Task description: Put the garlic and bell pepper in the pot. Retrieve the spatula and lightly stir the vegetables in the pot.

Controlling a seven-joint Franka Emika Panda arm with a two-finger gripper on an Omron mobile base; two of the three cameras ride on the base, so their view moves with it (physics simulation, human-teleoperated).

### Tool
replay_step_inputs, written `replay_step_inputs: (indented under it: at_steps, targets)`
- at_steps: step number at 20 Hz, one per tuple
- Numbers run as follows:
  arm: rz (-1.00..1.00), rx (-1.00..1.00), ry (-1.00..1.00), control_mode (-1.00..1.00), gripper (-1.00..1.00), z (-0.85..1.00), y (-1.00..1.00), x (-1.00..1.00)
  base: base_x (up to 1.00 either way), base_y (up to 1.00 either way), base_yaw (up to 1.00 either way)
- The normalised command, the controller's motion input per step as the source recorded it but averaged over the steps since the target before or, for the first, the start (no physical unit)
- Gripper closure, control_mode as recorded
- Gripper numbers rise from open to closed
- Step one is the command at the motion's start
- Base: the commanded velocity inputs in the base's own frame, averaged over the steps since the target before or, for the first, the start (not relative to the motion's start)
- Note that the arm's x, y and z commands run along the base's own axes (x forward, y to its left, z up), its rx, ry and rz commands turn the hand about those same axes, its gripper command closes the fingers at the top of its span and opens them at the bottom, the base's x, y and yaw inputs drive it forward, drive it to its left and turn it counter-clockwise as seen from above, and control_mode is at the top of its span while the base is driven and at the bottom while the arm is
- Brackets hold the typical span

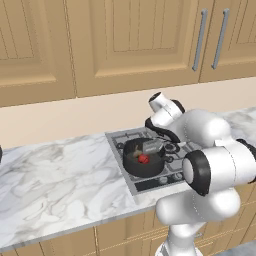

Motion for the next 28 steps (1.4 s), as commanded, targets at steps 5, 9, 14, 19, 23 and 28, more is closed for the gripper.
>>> replay_step_inputs:
  at_steps: [5, 9, 14, 19, 23, 28]
  targets:
    - [0.00, -0.02, 0.04, -1.00, 1.00, 0.14, 0.05, 0.38, 0.00, 0.00, 0.00]
    - [-0.05, -0.08, 0.10, -1.00, 1.00, 0.00, 0.29, 0.52, 0.00, 0.00, 0.00]
    - [-0.05, -0.08, 0.16, -1.00, 1.00, -0.06, 0.42, 0.29, 0.00, 0.00, 0.00]
    - [-0.03, -0.05, 0.22, -1.00, 1.00, -0.10, 0.18, 0.05, 0.00, 0.00, 0.00]
    - [0.00, -0.01, 0.14, -1.00, 1.00, 0.00, 0.00, -0.13, 0.00, 0.00, 0.00]
    - [0.00, 0.01, 0.00, -1.00, 1.00, 0.00, -0.03, -0.57, 0.00, 0.00, 0.00]
